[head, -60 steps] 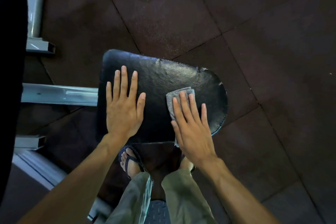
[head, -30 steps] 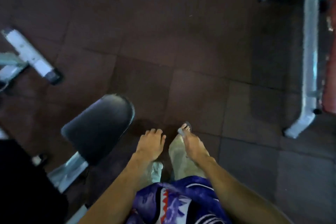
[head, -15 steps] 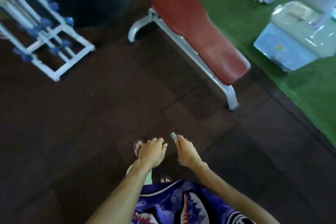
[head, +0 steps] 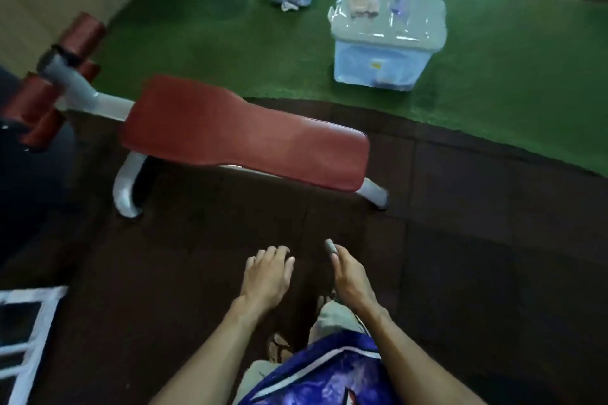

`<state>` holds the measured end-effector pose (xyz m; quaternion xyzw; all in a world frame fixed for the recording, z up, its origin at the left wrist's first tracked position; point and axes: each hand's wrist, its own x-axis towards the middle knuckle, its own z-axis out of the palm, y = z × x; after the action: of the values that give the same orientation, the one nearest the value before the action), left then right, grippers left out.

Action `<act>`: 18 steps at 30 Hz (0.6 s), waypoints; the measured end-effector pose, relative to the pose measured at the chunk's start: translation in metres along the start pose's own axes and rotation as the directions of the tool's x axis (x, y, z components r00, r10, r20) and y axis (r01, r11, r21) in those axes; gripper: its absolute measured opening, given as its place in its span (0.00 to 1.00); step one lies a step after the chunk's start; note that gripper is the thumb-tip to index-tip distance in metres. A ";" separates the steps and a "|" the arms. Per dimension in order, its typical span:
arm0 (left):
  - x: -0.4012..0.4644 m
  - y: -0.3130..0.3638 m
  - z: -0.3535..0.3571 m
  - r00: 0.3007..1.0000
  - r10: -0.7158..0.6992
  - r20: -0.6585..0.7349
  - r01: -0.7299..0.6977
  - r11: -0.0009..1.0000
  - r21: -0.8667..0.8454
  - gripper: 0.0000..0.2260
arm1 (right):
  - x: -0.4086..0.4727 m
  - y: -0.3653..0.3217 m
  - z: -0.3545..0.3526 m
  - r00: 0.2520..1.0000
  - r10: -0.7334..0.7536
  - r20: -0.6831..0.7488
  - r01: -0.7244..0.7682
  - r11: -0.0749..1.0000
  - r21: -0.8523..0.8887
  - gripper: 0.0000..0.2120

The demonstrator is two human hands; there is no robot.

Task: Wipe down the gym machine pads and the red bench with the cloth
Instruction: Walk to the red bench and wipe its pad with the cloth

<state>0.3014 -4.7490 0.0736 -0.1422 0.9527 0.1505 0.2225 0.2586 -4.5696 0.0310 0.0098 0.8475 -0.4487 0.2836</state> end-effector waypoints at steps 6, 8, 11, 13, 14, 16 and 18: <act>0.145 0.008 -0.035 0.993 0.112 0.025 -0.113 0.991 0.072 0.17 | 0.120 -0.022 -0.004 0.996 0.060 -0.059 -0.055 0.995 0.087 0.13; 0.196 0.011 -0.037 0.992 0.120 0.026 -0.121 0.990 0.074 0.17 | 0.164 -0.028 -0.007 0.995 0.068 -0.068 -0.060 0.992 0.113 0.13; 0.275 0.008 -0.034 0.990 0.141 -0.007 -0.140 0.987 0.079 0.16 | 0.233 -0.021 -0.010 0.994 0.059 -0.087 -0.050 0.992 0.112 0.15; 0.329 0.000 -0.027 0.984 0.167 -0.060 -0.164 0.985 0.058 0.15 | 0.277 -0.014 -0.011 0.991 0.077 -0.107 -0.066 0.993 0.101 0.17; 0.355 -0.006 -0.023 0.979 0.186 -0.087 -0.182 0.982 0.050 0.15 | 0.299 -0.009 -0.011 0.989 0.073 -0.130 -0.060 0.993 0.102 0.18; 0.405 -0.022 -0.012 0.965 0.225 -0.131 -0.219 0.974 0.056 0.15 | 0.341 0.001 -0.010 0.981 0.058 -0.184 -0.041 0.995 0.094 0.19; 0.452 -0.042 0.001 0.947 0.276 -0.161 -0.263 0.960 0.100 0.17 | 0.380 0.014 -0.005 0.965 0.043 -0.260 -0.023 0.997 0.077 0.20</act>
<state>-0.0727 -4.8791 -0.1480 -0.0145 0.9840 0.1296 0.1214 -0.0588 -4.6483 -0.1633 0.0935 0.8601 -0.4695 0.1763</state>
